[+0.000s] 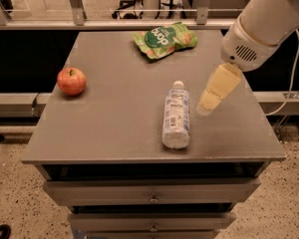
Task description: Place blue plastic bottle upright
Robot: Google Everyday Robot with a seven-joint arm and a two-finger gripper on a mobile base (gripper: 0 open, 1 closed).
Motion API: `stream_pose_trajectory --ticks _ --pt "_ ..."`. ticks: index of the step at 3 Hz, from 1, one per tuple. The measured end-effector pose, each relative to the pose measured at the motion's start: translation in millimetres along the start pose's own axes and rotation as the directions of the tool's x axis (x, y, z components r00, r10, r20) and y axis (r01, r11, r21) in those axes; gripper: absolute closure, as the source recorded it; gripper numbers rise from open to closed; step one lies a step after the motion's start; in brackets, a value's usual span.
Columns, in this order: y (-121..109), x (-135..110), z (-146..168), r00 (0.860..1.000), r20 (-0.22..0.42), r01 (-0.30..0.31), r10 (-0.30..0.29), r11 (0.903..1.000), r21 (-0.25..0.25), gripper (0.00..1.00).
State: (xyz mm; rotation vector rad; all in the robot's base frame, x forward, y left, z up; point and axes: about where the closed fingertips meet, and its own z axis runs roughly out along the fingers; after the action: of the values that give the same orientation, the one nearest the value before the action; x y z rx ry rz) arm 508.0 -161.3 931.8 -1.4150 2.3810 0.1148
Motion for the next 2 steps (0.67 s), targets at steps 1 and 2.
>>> stream_pose_trajectory --ticks 1,2 --pt "-1.4 -16.6 21.6 0.983 0.008 -0.183 0.183 0.9827 0.029 0.00" --pt "6.0 -21.8 41.6 0.951 -0.010 -0.308 0.309 0.9499 0.054 0.00"
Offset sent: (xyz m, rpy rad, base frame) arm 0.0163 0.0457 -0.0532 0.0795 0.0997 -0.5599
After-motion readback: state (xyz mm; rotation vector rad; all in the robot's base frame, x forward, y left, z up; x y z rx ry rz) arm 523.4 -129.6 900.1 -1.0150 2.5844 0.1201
